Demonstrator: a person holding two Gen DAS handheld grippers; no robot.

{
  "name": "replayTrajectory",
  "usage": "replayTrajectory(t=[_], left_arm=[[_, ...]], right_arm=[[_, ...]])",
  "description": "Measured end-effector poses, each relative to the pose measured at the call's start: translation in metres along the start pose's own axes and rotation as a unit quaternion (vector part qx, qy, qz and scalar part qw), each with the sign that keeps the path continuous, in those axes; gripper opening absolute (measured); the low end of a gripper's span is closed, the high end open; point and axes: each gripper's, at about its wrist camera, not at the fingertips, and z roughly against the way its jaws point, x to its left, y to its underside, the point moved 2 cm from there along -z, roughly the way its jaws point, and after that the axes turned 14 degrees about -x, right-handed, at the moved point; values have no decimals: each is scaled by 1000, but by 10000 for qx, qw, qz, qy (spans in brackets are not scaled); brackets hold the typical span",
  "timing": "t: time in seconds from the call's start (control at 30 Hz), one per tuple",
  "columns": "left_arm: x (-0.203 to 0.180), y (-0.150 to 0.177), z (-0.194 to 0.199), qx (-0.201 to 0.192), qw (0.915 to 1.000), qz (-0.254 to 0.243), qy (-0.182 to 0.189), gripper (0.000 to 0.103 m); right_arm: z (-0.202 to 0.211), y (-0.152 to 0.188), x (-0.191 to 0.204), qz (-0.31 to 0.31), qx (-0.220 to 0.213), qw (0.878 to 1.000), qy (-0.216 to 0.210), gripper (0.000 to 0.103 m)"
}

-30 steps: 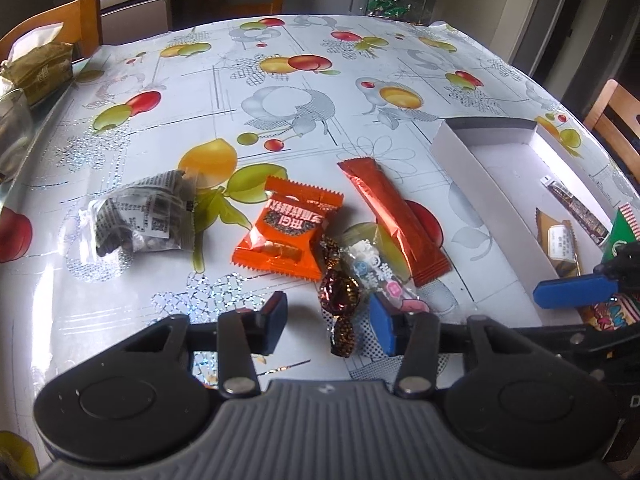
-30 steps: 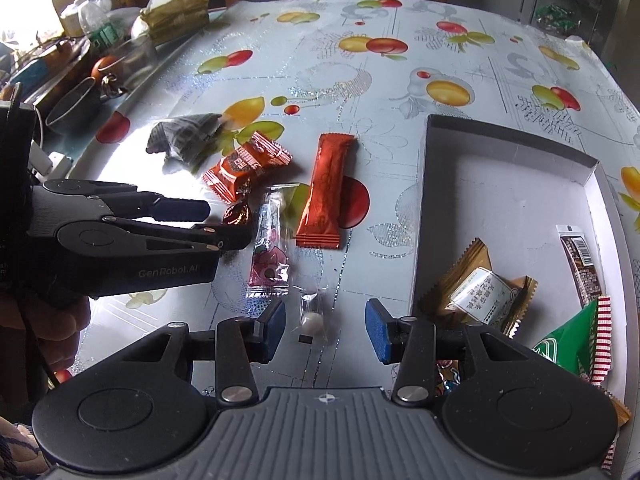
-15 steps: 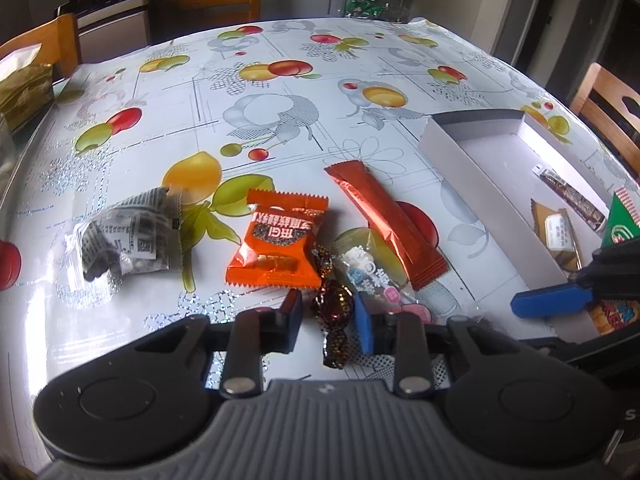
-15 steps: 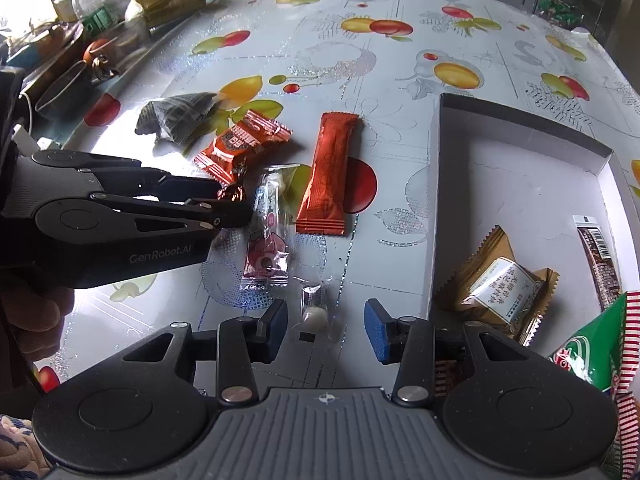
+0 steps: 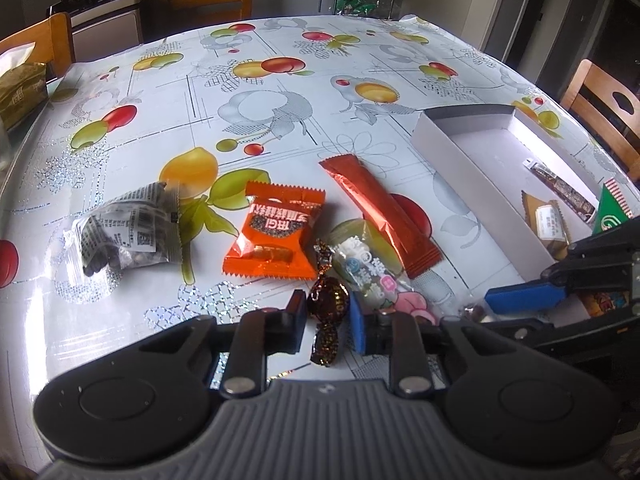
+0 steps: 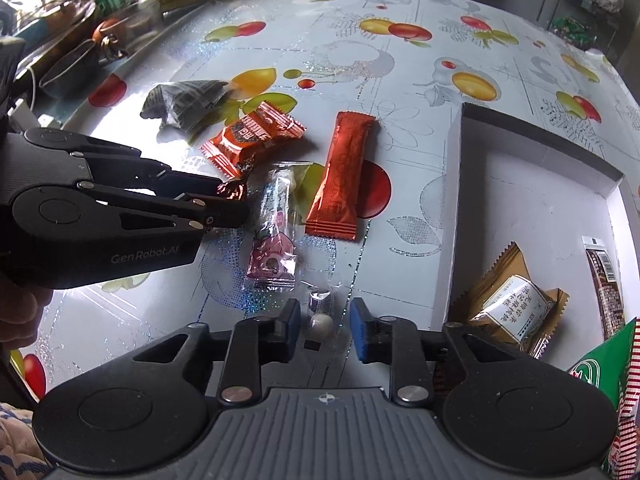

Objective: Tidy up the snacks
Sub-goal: 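Grasp the small white wrapped candy with the right gripper while the left grasps the brown twisted candy, then carry both wrapped candies over the white box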

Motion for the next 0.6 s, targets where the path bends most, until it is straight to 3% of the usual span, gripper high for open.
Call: replayTrajectory(t=[0.2, 0.6], left_arm=[[-4, 2, 4, 15, 10000, 21, 30, 21], [-11, -5, 19, -126, 9999, 11, 97, 21]], right_arm=[[2, 1, -1, 31, -22, 10000, 16, 18], [29, -12, -8, -243, -364, 9990, 116, 17]])
